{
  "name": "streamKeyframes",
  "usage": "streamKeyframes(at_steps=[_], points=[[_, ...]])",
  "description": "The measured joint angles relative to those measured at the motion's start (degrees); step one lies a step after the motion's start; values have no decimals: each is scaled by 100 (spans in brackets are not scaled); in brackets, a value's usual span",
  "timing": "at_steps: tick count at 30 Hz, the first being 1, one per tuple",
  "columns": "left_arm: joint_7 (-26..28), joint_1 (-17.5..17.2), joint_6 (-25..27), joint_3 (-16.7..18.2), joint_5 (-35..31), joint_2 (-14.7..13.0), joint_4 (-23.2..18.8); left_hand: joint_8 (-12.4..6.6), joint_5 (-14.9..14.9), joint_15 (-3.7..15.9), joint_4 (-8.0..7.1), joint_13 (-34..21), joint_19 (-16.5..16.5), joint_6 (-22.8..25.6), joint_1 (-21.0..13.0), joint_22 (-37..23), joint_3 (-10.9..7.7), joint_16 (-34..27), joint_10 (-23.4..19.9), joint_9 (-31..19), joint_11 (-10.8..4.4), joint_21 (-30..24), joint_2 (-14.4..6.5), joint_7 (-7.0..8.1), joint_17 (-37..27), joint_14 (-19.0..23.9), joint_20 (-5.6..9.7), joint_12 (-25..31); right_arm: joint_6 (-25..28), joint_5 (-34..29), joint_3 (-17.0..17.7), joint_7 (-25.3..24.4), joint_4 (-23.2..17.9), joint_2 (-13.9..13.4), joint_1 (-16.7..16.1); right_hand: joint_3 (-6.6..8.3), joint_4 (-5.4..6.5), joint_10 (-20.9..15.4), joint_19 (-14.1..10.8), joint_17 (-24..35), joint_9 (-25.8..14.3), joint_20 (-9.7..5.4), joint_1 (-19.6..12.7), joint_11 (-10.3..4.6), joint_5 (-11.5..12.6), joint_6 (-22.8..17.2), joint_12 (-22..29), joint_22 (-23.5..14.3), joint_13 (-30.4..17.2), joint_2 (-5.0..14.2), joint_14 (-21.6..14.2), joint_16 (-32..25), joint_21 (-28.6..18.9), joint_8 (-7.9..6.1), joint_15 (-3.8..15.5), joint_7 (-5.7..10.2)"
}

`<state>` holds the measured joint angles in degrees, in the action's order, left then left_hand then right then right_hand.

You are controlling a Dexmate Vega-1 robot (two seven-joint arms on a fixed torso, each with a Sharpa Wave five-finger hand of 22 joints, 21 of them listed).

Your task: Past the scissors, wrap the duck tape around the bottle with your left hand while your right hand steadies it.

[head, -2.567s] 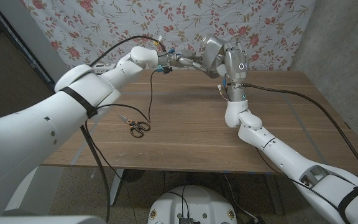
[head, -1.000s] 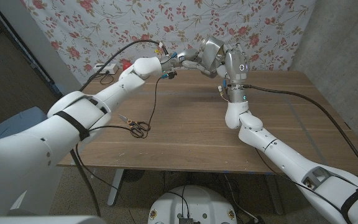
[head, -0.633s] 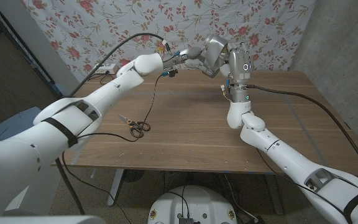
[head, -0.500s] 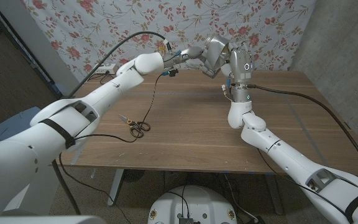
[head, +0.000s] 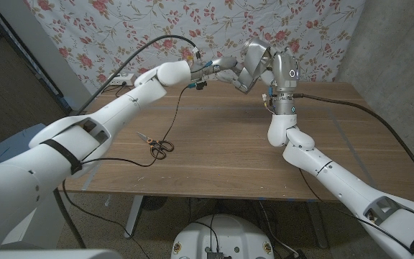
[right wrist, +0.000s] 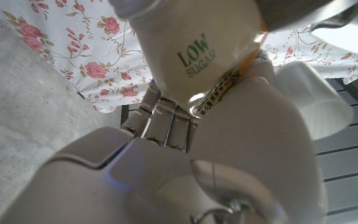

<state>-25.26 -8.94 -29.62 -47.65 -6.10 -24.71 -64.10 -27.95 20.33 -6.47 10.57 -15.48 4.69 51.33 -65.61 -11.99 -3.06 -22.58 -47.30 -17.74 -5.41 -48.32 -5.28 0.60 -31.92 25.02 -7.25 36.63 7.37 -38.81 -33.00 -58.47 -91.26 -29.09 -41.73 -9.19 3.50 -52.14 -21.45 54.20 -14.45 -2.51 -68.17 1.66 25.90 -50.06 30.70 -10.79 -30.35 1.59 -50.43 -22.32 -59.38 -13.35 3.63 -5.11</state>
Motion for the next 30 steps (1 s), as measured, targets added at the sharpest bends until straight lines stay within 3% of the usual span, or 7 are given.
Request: streamKeyframes(at_steps=[3,6,15,24,25,28,30], points=[[-1,-1,-21,-5,-22,-1,12,0,0,10,0,0,0,0,0,0,0,1,0,0,0,0,0,0,-25,-9,0,1,1,283,112,297,-158,-108,-37,-14,14,55,0,-13,-5,0,0,-56,0,17,-46,-3,30,0,2,16,0,3,2,18],[30,-23,-52,-7,-103,-34,29,-1,555,44,0,1,0,2,-75,0,-1,51,11,0,-11,-21,75,2,-14,-39,0,2,45,449,209,458,-245,-172,-49,-37,38,84,1,-37,-42,0,1,-88,40,22,-81,-3,45,1,29,61,0,21,30,22],[255,-140,221,63,-271,-233,-158,-1,588,46,0,2,0,4,-74,28,-1,56,-2,-1,2,-43,74,3,-106,0,0,6,263,899,429,1012,-521,-399,-161,-77,78,117,0,-83,-29,-1,2,-180,43,53,-148,17,69,2,-2,152,1,40,60,54],[322,-279,557,123,-388,-462,-449,-1,665,348,0,111,0,17,-75,27,-1,109,3,-1,-2,-65,75,16,-119,301,-1,2,587,1055,541,1354,-654,-559,-185,-100,101,24,0,-133,-29,-1,2,-291,91,-17,-238,16,159,2,-32,238,1,60,175,166],[323,-279,594,123,-397,-462,-449,-1,665,440,0,804,0,17,-75,27,-1,110,10,2,-9,-65,75,17,-120,393,-1,2,587,1055,546,1354,-655,-568,-185,-121,121,24,0,-139,-29,-1,2,-291,91,-17,-238,16,158,2,-32,238,0,51,175,166],[336,-336,655,152,-405,-541,-574,-1,665,496,0,860,0,22,-75,27,-1,112,11,2,-11,-65,75,24,-158,449,-1,2,722,1052,545,1399,-655,-572,-164,-125,125,23,0,-145,-31,-1,2,-291,94,-17,-243,16,157,2,-32,238,0,39,174,166],[342,-377,713,184,-419,-614,-677,0,666,635,0,1045,0,24,-76,27,-1,115,14,5,-14,-65,76,27,-158,588,-1,2,722,1052,539,1399,-643,-581,-129,-133,132,23,0,-148,-47,-1,2,-292,95,-8,-254,16,149,1,-33,245,0,38,175,175]])
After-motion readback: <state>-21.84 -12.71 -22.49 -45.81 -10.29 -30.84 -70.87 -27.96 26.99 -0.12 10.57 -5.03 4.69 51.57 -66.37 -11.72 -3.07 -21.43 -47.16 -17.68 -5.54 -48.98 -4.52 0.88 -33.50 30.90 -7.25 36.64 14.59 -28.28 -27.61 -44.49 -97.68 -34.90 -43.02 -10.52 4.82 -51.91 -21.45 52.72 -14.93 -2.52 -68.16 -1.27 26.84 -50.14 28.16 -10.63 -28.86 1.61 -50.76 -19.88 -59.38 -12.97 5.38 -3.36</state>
